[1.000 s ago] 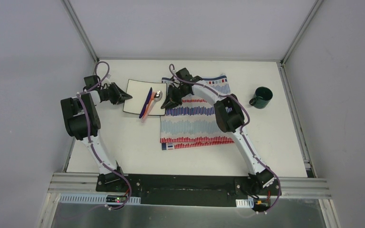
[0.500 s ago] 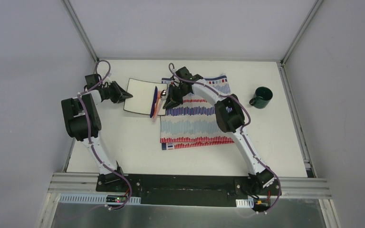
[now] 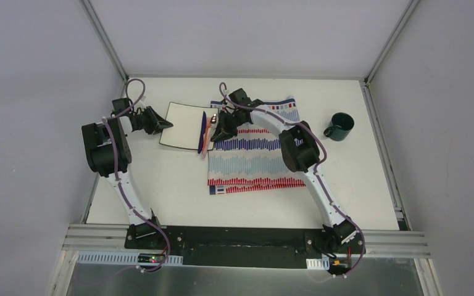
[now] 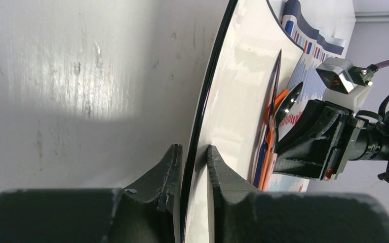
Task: Set the dinner table for one person
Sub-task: Pick up the plate at the center of the board.
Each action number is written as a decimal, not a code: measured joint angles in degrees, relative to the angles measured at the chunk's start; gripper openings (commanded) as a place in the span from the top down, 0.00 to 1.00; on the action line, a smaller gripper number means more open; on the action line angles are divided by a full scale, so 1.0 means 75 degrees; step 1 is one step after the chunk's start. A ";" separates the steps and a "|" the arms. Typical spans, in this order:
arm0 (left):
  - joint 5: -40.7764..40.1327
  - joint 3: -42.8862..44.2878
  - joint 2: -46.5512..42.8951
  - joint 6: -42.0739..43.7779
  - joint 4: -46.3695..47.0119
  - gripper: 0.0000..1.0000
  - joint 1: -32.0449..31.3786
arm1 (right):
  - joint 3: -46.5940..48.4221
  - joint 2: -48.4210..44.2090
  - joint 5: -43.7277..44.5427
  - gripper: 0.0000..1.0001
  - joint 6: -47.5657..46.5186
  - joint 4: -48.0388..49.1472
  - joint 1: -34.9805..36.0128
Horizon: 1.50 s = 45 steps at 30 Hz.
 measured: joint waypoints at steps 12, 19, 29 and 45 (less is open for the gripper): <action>-0.0029 0.0510 0.0676 0.0358 -0.0423 0.98 0.0032 | -0.2008 -0.0737 -0.0274 0.74 0.0425 0.2465 -0.0035; -0.0003 0.0516 0.0731 0.0332 -0.0740 1.00 -0.0038 | -0.2935 -0.1061 -0.0449 0.57 0.0938 0.3789 -0.0125; 0.0041 0.0516 0.0775 0.0219 -0.0764 1.00 -0.0289 | -0.3331 -0.1256 -0.0560 0.58 0.1209 0.4176 -0.0358; 0.0052 0.0516 0.0781 0.0157 -0.0769 1.00 -0.0382 | -0.2838 -0.0548 -0.1507 0.64 0.2127 0.4686 -0.0513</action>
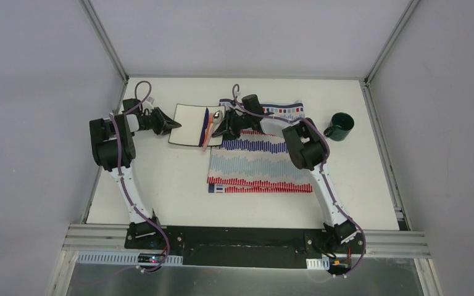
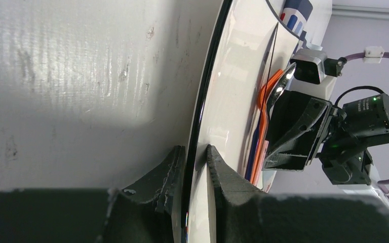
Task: Set the dinner table for one person
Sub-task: Pick up the plate at the center of the board.
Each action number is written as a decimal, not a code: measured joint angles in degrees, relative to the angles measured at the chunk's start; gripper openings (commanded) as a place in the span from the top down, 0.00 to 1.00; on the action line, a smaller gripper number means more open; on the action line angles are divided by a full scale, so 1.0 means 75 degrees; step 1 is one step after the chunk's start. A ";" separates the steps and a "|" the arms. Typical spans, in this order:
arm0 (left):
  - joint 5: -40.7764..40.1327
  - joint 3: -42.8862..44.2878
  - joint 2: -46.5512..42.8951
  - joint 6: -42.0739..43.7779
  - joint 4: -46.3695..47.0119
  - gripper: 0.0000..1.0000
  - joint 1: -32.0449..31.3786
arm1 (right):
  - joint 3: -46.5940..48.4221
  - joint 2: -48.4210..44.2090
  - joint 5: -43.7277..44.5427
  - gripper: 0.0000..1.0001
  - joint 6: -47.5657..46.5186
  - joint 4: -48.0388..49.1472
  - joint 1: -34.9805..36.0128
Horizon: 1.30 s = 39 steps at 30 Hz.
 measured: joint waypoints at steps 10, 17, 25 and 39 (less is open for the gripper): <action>-0.0015 0.0041 0.0000 -0.0026 0.0006 1.00 -0.0157 | 0.0347 0.0443 -0.0256 0.93 0.0764 0.0624 0.0006; -0.0026 0.0058 0.0000 0.0044 0.0210 1.00 -0.0160 | 0.0446 0.0595 -0.0344 1.00 0.1023 0.0895 -0.0035; -0.0035 0.0038 -0.0003 0.0041 0.0254 1.00 -0.0163 | 0.0501 0.0592 -0.0280 1.00 0.0909 0.0694 -0.0032; -0.0842 -0.0248 -0.0793 -0.0017 0.0035 1.00 -0.0560 | 0.0612 0.0254 -0.0137 1.00 0.0577 -0.0764 -0.0023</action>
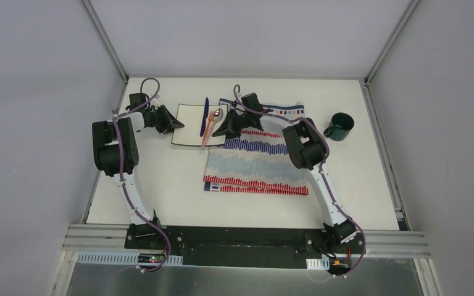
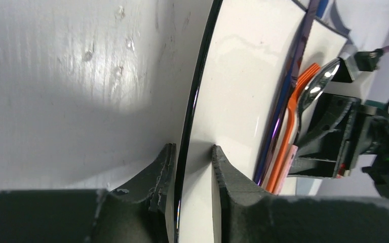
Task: Set the dinner table for one person
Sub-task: Pick up the plate at the center of the board.
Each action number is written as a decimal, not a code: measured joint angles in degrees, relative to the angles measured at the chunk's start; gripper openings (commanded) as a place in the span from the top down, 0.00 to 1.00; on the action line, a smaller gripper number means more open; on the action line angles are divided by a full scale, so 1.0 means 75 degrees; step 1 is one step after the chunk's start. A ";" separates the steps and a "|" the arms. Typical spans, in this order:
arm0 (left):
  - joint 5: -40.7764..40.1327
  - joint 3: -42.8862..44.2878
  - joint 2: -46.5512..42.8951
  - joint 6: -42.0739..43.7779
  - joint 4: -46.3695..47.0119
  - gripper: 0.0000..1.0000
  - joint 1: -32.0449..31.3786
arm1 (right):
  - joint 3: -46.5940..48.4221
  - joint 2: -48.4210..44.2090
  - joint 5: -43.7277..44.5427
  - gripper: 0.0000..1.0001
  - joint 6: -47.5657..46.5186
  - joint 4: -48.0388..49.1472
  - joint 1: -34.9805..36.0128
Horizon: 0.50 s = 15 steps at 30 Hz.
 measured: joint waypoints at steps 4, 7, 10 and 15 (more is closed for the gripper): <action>-0.0481 0.0000 -0.0289 0.0000 -0.0283 1.00 -0.0233 | -0.0003 -0.0166 0.0076 1.00 -0.0399 -0.0562 0.0000; -0.0743 0.0000 -0.0428 0.0003 -0.0481 1.00 -0.0347 | -0.0012 -0.0300 0.0213 1.00 -0.0758 -0.0880 0.0000; -0.0938 0.0000 -0.0554 0.0015 -0.0670 1.00 -0.0417 | -0.0032 -0.0478 0.0452 1.00 -0.1233 -0.1201 0.0009; -0.1376 0.0000 -0.0670 0.0134 -0.0866 1.00 -0.0577 | -0.0032 -0.0615 0.0758 1.00 -0.1734 -0.1478 0.0041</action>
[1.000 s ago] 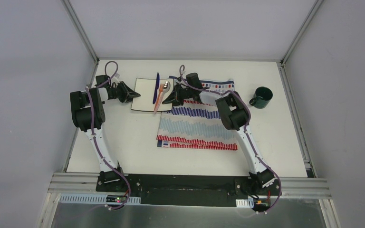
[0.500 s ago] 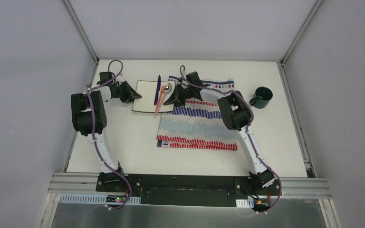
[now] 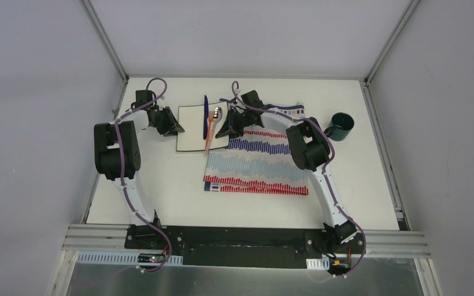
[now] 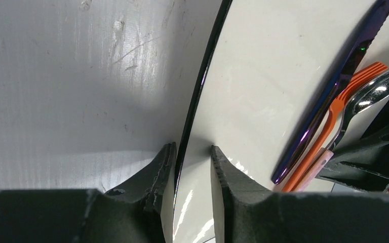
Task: Set the dinner table for one person
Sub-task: Pick up the plate at the center of the board.
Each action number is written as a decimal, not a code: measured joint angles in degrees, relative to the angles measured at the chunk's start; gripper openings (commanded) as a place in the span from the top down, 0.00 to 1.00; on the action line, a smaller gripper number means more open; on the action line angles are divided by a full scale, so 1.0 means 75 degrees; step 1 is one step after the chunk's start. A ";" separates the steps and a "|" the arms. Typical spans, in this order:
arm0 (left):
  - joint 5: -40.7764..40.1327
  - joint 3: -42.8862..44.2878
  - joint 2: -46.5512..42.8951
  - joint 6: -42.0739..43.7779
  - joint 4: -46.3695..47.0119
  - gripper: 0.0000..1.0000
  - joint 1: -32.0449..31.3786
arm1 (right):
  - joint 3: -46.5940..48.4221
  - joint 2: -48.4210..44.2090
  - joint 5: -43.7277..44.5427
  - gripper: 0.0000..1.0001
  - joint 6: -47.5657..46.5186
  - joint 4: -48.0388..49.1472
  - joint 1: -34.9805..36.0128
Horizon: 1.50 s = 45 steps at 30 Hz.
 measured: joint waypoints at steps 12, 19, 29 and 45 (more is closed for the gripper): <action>0.0032 -0.0038 0.0213 0.0044 0.0697 0.96 -0.0035 | 0.0114 0.0015 0.0329 1.00 -0.0198 -0.0003 -0.0003; 0.0289 0.0256 0.0746 -0.0154 0.1603 0.90 -0.0035 | 0.0396 0.0195 0.0600 1.00 -0.0096 0.0152 -0.0105; 0.0737 0.0420 0.1370 -0.0679 0.2952 0.72 -0.0026 | 0.0766 0.0589 0.0495 1.00 0.0364 0.0393 -0.0315; 0.2282 0.0548 0.2655 -0.3453 0.6898 0.18 -0.0023 | 0.0836 0.0787 0.0519 1.00 0.1055 0.0994 -0.0507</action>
